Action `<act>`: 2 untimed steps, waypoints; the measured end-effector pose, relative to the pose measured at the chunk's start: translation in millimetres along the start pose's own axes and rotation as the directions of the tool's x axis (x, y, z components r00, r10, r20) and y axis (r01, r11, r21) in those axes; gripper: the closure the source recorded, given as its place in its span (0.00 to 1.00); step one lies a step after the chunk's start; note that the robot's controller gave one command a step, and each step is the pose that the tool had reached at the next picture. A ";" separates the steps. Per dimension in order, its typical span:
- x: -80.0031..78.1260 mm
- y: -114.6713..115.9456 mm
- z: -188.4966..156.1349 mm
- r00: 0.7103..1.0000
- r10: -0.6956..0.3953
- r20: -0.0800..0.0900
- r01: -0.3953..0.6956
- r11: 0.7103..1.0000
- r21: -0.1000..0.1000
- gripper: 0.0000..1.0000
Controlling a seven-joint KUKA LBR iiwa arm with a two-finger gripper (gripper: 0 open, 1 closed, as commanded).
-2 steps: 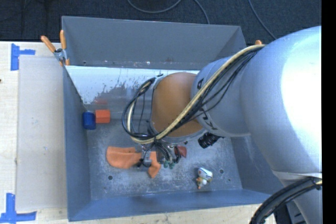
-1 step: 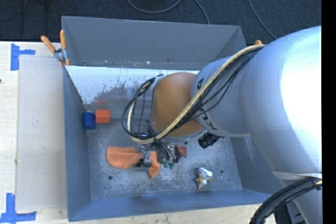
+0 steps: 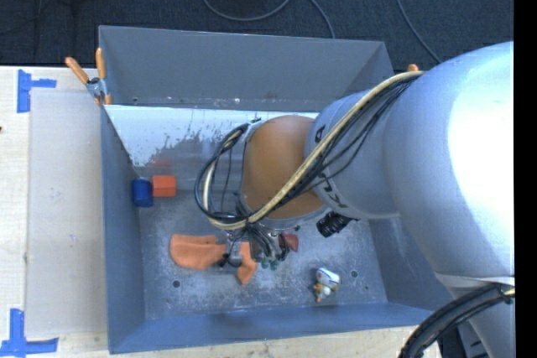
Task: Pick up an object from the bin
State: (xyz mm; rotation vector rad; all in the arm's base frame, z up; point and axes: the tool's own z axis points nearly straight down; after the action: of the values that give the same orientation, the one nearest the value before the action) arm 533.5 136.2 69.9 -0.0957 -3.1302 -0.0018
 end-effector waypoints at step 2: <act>0.0 -0.1 0.0 1.000 0.001 0.000 -0.001 1.000 0.000 1.00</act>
Offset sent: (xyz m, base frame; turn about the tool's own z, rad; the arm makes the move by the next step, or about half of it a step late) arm 0.0000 0.0000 0.0000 0.0000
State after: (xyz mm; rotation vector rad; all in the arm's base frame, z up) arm 533.5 136.1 69.9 -0.0973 -3.1302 -0.0019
